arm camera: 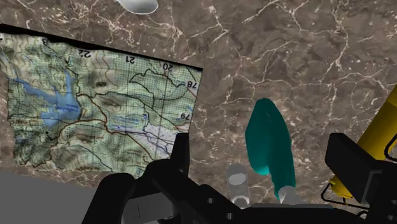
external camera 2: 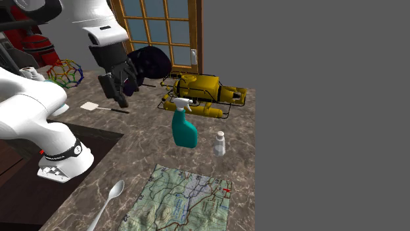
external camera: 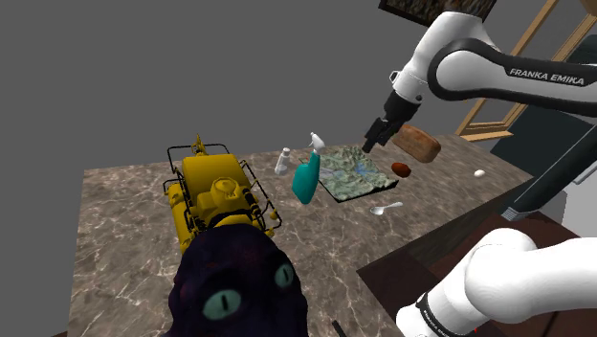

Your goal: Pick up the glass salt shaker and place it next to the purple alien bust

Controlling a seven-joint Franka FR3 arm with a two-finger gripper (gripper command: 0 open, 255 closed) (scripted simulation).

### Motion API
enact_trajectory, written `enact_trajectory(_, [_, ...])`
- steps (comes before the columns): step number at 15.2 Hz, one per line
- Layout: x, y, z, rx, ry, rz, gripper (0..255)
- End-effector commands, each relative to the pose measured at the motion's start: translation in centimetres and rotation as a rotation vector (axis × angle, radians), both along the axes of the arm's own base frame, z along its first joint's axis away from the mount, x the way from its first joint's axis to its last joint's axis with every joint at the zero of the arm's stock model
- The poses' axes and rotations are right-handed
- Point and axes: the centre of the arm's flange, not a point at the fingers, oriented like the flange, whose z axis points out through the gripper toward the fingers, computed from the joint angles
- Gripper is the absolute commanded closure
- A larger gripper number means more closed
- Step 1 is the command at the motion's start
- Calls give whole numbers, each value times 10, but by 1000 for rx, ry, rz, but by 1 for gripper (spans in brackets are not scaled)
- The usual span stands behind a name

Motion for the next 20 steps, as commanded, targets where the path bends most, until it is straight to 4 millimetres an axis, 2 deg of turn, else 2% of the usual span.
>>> enact_trajectory(1, [21,1,-17,11,-13,-15,0])
enact_trajectory(20, [211,19,-160,118,-109,-148,0])
